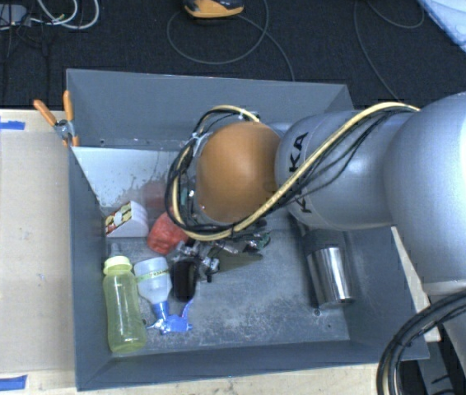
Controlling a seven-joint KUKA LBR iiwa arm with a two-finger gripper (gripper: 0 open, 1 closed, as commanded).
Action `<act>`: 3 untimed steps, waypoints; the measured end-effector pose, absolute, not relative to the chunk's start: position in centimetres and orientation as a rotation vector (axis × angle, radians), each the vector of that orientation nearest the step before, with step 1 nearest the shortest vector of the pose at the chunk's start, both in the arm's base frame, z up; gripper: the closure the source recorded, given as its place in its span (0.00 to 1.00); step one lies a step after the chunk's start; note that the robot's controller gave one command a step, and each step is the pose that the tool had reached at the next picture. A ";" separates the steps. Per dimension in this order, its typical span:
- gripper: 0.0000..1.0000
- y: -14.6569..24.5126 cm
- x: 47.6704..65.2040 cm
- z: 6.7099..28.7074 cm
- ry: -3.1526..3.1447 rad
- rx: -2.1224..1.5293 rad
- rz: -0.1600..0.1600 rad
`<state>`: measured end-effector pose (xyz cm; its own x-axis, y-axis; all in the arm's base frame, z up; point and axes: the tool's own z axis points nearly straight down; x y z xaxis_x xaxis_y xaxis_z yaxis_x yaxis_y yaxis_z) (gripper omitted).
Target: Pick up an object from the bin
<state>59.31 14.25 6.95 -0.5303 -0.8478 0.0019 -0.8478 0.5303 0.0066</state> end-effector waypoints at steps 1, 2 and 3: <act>1.00 14.2 59.0 8.0 -2.737 1.514 -0.012; 1.00 14.3 59.1 11.1 -2.740 1.517 -0.010; 1.00 14.3 59.3 13.4 -2.745 1.519 -0.008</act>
Offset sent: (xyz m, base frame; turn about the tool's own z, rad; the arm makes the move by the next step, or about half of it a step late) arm -0.0002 0.0001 0.0087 0.0000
